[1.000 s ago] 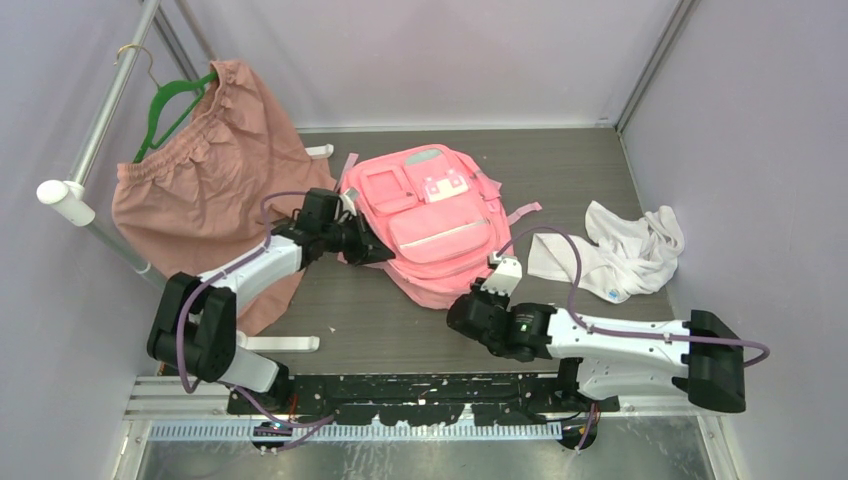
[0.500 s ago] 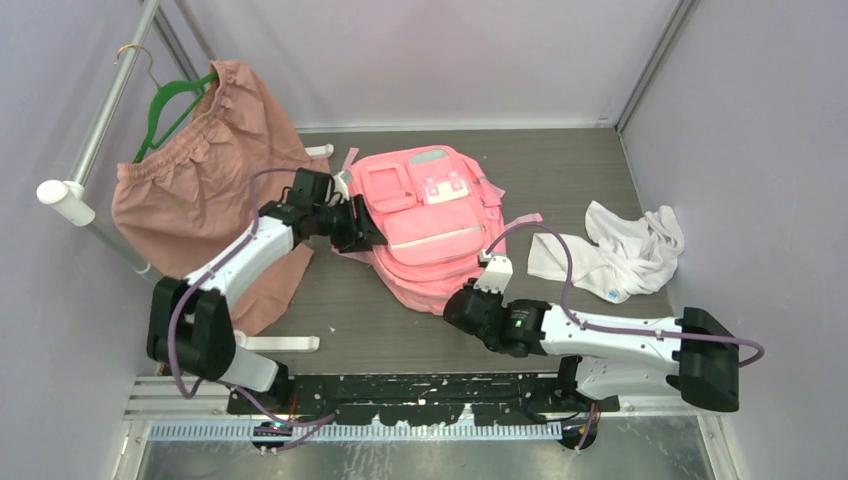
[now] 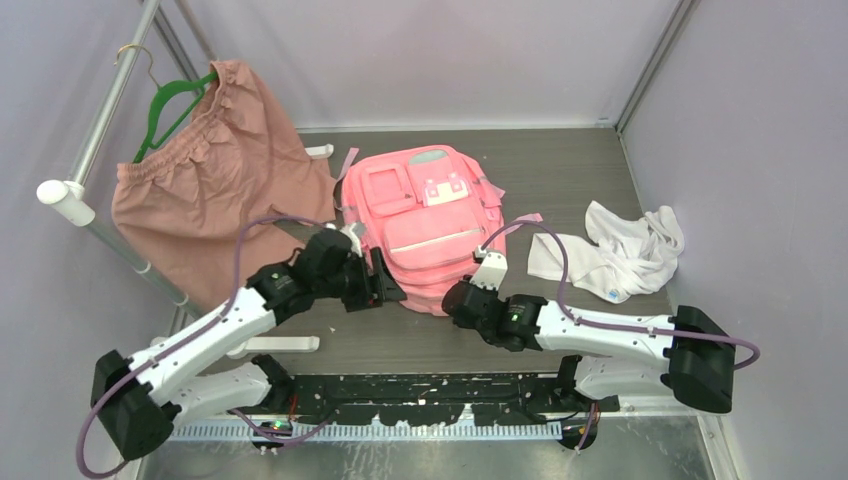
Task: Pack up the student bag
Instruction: Zip the student bag at the center of the board.
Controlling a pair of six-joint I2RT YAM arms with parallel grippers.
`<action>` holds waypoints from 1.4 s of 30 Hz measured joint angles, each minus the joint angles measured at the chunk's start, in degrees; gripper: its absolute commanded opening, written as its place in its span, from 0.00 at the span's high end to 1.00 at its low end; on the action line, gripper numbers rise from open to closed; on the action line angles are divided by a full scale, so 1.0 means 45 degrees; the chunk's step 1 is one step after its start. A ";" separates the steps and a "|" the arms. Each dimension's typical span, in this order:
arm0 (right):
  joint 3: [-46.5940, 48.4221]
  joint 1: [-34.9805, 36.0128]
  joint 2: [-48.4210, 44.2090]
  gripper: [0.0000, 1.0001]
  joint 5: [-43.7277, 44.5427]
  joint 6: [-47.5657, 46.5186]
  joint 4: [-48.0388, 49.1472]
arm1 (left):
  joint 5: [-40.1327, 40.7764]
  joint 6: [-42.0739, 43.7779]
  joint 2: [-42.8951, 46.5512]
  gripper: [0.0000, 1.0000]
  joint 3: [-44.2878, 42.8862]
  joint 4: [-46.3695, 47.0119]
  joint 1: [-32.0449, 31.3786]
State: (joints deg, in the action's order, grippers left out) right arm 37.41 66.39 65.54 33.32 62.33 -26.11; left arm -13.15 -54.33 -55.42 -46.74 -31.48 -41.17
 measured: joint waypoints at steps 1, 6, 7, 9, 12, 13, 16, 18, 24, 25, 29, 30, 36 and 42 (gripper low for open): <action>0.0000 -0.0024 0.0034 0.99 -0.0058 -0.0019 0.0044 | 0.0199 -0.0442 -0.0325 0.33 0.0233 0.0102 -0.0350; 0.0000 -0.0044 0.0112 0.99 -0.0238 -0.0121 0.0112 | 0.1103 -0.1768 -0.1899 0.34 0.0573 0.0690 -0.1311; 0.0000 -0.0044 0.0112 0.99 -0.0267 -0.0131 0.0121 | 0.1273 -0.1972 -0.2137 0.34 0.0573 0.0908 -0.1375; 0.0000 -0.0053 0.0112 0.99 -0.0296 -0.0155 0.0126 | 0.1593 -0.2297 -0.2526 0.34 0.0578 0.1457 -0.1423; 0.0000 -0.0053 0.0102 0.99 -0.0330 -0.0155 0.0126 | 0.2021 -0.2671 -0.2948 0.36 0.0588 0.2317 -0.1438; 0.0000 -0.0058 0.0092 0.99 -0.0335 -0.0155 0.0126 | 0.2152 -0.2793 -0.3065 0.36 0.0593 0.2550 -0.1438; -0.0005 -0.0058 -0.0015 0.99 -0.0330 -0.0155 0.0117 | 0.2497 -0.2939 -0.3541 0.45 0.0593 0.3157 -0.1438; -0.0005 -0.0058 -0.0073 0.99 -0.0330 -0.0155 0.0102 | 0.2589 -0.2973 -0.4012 0.53 0.0593 0.3478 -0.1438; -0.0019 -0.0058 -0.0131 0.99 -0.0325 -0.0141 -0.0015 | 0.2511 -0.2764 -0.4881 1.00 0.0578 0.3609 -0.1375; -0.0053 -0.0058 -0.0194 0.99 -0.0321 -0.0121 -0.0024 | 0.2472 -0.2715 -0.4838 1.00 0.0544 0.3599 -0.1321; -0.0345 -0.0282 -0.0763 0.99 -0.0335 -0.0058 0.0034 | 0.1967 -0.2118 -0.4148 1.00 0.0437 0.3211 -0.0622; -0.0418 -0.0379 -0.0952 0.99 -0.0359 -0.0044 0.0102 | 0.1836 -0.1880 -0.3803 1.00 0.0437 0.2968 -0.0316; -0.0719 -0.1428 -0.2395 0.99 -0.0981 -0.0194 0.0733 | 0.1370 -0.0073 -0.1409 1.00 0.0437 0.1438 0.2118; -0.0889 -0.2909 -0.2059 0.99 -0.1676 -0.1059 -0.0097 | 0.2050 0.1797 -0.1156 1.00 0.0287 0.0053 0.4668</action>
State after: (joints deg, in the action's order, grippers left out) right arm 33.41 53.30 56.27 25.78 57.56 -26.55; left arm -3.92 -46.24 -60.62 -45.45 -31.24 -20.16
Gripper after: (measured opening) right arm 0.154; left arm 0.005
